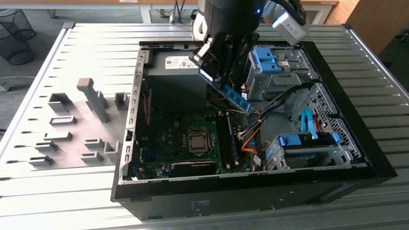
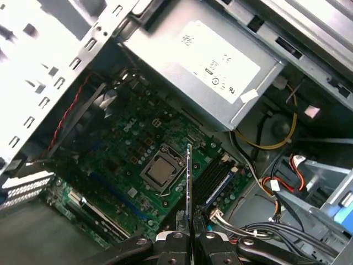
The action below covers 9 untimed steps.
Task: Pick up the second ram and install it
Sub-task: 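Insert the second ram into the second slot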
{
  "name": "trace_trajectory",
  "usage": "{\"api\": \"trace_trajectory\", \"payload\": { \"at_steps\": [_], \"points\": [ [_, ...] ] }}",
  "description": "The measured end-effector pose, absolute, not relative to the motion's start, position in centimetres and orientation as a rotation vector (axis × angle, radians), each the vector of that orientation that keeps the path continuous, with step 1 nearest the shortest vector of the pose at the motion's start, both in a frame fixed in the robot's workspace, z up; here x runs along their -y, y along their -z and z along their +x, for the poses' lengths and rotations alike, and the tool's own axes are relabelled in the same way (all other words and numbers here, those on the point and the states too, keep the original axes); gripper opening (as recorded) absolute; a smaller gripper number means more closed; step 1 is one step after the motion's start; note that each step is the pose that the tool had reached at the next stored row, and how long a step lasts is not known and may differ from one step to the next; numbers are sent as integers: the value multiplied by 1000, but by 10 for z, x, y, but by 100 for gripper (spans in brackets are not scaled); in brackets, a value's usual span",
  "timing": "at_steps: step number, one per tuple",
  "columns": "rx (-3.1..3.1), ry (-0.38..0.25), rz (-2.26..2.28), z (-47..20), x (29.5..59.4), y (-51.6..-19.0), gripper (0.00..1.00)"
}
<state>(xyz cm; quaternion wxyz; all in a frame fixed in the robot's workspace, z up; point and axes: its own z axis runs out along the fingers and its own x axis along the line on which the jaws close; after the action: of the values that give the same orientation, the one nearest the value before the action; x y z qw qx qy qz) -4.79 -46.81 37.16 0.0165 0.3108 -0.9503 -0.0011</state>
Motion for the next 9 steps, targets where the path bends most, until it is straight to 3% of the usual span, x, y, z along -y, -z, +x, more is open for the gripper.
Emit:
{"api": "trace_trajectory", "payload": {
  "at_steps": [9],
  "points": [
    [3014,7,761,-48,468,-368,14]
  ]
}}
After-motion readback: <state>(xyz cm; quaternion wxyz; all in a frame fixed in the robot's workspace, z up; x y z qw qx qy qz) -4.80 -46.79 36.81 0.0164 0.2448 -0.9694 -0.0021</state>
